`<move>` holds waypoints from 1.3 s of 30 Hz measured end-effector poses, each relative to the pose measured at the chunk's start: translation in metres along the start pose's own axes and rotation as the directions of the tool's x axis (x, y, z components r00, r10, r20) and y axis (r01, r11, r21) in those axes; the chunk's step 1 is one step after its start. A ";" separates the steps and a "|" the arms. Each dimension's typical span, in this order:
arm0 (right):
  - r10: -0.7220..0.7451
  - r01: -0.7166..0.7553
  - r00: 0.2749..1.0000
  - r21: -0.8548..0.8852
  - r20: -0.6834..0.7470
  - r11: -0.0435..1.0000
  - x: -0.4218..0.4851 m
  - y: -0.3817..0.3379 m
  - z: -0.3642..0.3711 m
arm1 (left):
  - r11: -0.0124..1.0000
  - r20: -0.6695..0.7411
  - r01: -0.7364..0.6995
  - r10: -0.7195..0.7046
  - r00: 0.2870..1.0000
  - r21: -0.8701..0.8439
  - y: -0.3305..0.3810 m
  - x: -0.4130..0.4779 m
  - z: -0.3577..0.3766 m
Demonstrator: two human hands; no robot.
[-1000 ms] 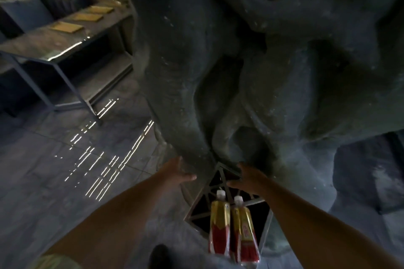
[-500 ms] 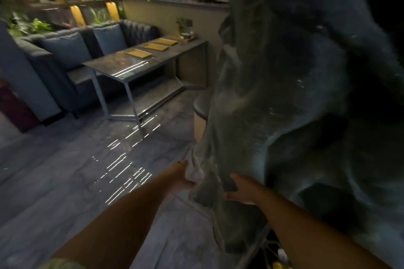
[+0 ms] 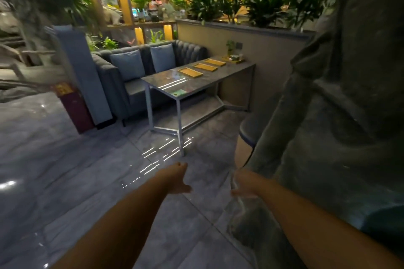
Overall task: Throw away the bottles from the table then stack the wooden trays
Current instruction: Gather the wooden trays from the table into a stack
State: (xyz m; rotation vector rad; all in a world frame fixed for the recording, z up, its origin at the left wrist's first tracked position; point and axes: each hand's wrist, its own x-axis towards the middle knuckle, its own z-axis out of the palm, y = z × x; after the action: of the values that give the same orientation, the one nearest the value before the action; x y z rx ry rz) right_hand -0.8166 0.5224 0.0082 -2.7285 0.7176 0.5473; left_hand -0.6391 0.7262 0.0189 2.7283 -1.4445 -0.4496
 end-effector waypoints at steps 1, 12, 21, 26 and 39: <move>-0.008 0.008 1.000 -0.009 -0.005 1.000 0.009 -0.007 -0.007 | 1.000 -0.012 0.012 -0.012 1.000 -0.005 -0.009 0.002 -0.005; -0.160 0.161 0.985 0.018 -0.069 0.987 0.114 -0.034 -0.081 | 0.996 -0.045 0.080 -0.082 0.996 -0.032 -0.077 0.081 -0.043; -0.123 0.127 0.988 0.034 -0.092 0.991 0.267 -0.005 -0.138 | 0.985 -0.037 0.110 -0.116 0.993 -0.135 -0.107 0.232 -0.096; -0.104 0.105 0.990 0.002 -0.096 0.994 0.340 0.010 -0.171 | 0.985 -0.031 0.120 -0.125 0.992 -0.125 -0.118 0.312 -0.117; -0.097 0.099 0.993 0.021 -0.067 0.995 0.534 0.021 -0.261 | 0.988 0.008 0.104 -0.104 0.995 -0.116 -0.200 0.515 -0.154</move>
State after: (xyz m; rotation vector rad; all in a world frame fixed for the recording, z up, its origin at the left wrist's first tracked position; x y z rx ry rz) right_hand -0.3211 0.1933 0.0127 -2.7531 0.5973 0.4256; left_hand -0.1651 0.4043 0.0113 2.7194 -1.2383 -0.5235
